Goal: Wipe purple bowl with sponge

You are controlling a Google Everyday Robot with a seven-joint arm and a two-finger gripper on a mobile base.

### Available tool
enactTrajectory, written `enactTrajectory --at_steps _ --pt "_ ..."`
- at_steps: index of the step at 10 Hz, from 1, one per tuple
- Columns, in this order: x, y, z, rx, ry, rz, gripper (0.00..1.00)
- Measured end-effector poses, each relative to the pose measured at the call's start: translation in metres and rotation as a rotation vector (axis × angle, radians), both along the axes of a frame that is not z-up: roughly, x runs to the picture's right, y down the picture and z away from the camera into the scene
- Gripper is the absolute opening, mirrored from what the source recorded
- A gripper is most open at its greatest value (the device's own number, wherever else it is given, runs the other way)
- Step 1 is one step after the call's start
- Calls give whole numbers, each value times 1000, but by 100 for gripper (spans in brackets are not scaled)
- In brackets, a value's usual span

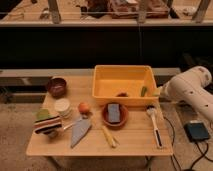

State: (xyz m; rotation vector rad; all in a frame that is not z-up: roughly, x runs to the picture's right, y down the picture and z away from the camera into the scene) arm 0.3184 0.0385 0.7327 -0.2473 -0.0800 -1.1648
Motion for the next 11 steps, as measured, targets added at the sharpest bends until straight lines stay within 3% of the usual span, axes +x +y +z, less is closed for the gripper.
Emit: enactTrajectory --at_steps 4,5,6,8,11 --pt "-1 -1 -2 4 -6 -10 62" --pt "-4 0 -6 12 -29 -26 62" --pt "-16 -1 -21 36 -101 -54 62" --pt "-45 -5 -52 69 -190 -101 62" --pt "-119 -6 -101 114 -318 -221 62"
